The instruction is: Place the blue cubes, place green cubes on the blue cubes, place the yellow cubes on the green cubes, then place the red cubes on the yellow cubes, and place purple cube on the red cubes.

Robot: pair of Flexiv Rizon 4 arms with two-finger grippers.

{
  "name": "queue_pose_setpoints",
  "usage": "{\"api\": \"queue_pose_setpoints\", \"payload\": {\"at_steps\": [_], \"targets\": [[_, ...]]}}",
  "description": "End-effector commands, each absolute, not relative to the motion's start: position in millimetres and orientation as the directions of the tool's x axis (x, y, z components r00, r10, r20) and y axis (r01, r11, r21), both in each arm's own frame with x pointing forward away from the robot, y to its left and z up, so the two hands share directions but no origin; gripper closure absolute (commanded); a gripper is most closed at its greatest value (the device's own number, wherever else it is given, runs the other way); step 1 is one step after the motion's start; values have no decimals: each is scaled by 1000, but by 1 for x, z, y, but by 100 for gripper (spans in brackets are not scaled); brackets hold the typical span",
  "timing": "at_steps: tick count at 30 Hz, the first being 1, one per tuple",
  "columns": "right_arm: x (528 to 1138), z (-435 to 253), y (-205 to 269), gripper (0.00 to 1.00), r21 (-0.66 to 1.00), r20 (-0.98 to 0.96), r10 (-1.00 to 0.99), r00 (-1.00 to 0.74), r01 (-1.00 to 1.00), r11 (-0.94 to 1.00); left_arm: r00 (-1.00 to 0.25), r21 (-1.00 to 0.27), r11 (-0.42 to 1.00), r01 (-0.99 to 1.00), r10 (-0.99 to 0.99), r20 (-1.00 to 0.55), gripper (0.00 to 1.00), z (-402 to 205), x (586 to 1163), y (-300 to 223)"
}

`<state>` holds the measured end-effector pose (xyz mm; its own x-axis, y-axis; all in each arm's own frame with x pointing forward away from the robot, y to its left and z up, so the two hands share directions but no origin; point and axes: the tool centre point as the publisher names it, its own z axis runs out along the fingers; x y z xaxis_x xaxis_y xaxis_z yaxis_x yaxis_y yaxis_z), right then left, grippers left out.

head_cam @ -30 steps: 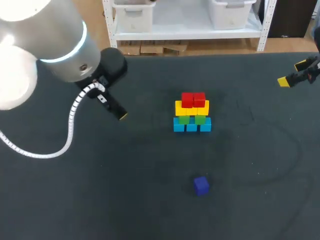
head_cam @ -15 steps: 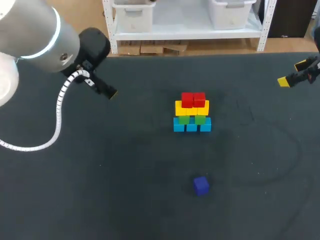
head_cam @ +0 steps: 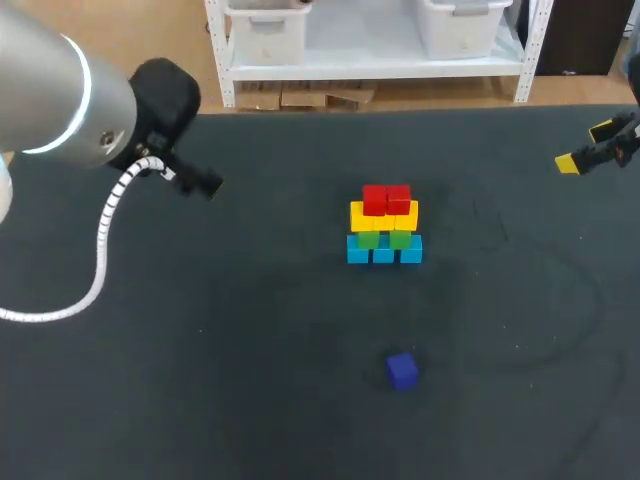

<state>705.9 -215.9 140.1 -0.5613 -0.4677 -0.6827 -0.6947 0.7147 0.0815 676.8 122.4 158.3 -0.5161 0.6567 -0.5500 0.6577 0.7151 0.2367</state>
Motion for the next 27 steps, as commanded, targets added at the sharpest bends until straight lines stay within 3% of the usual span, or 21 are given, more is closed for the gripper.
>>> {"api": "queue_pose_setpoints", "payload": {"at_steps": [1,12,27], "targets": [[707,140,-216,0,84,-684,-467,-560,-697,712,-522,211,703,679,665,-534,0,166,683,125],[707,140,-216,0,84,-684,-467,-560,-697,712,-530,214,713,667,657,-537,0,164,683,125],[707,140,-216,0,84,-684,-467,-560,-697,712,-474,248,775,581,570,-671,0,174,683,131]]}}
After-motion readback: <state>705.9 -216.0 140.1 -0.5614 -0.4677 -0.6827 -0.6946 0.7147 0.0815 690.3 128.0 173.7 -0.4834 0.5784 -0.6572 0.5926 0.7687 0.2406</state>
